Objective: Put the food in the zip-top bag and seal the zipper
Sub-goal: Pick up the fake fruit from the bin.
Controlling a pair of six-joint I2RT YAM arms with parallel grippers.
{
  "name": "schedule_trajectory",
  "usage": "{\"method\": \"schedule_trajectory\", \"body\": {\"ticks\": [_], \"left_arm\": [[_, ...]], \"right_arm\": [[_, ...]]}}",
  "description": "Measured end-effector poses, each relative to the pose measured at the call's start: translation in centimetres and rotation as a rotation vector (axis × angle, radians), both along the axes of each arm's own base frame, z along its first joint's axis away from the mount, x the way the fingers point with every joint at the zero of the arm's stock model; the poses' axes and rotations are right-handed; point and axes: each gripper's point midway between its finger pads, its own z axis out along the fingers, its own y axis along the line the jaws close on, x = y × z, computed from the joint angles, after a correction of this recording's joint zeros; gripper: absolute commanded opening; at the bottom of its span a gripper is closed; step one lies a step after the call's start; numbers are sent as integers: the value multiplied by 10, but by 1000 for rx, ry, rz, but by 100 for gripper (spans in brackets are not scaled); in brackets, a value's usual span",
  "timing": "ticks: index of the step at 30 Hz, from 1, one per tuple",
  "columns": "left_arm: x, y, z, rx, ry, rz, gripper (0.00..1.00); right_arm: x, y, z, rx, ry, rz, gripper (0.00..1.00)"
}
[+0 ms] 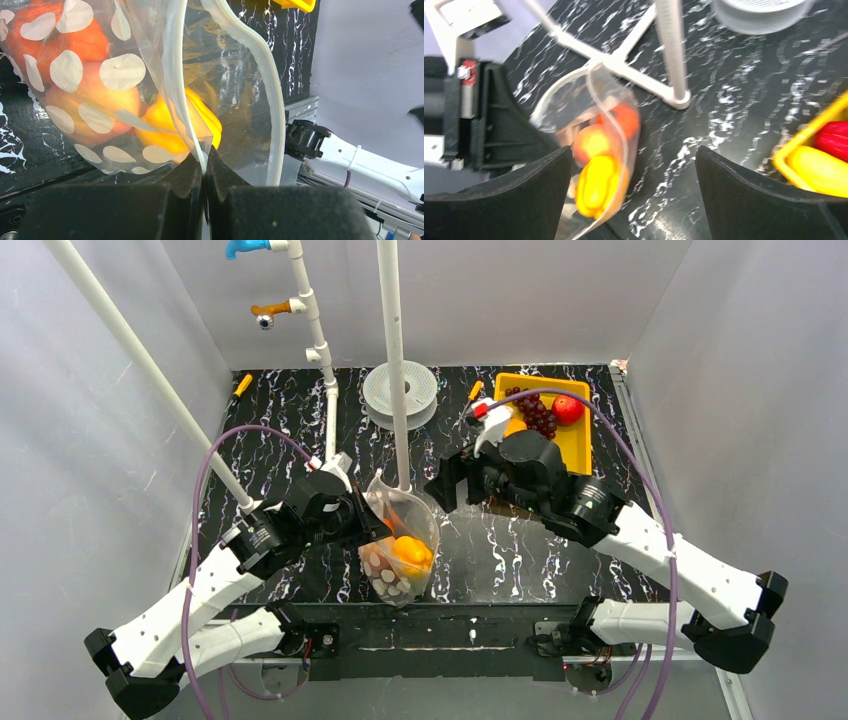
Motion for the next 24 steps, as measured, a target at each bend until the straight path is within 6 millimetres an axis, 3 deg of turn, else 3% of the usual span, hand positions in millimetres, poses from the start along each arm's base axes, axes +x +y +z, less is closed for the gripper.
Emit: {"method": "schedule_trajectory", "body": {"ticks": [8, 12, 16, 18, 24], "left_arm": [[1, -1, -5, 17, 9, -4, 0], [2, -2, -7, 25, 14, -6, 0], [3, -3, -9, 29, 20, -7, 0], [3, -3, -9, 31, 22, -7, 0], [3, -4, -11, 34, 27, -8, 0]], "right_arm": [[40, -77, -2, 0, -104, -409, 98], [72, -132, -25, -6, -59, -625, 98], [102, -186, -69, -17, 87, -829, 98], [109, -195, -88, -29, 167, -880, 98], [118, -198, -139, -74, 434, -986, 96]]}}
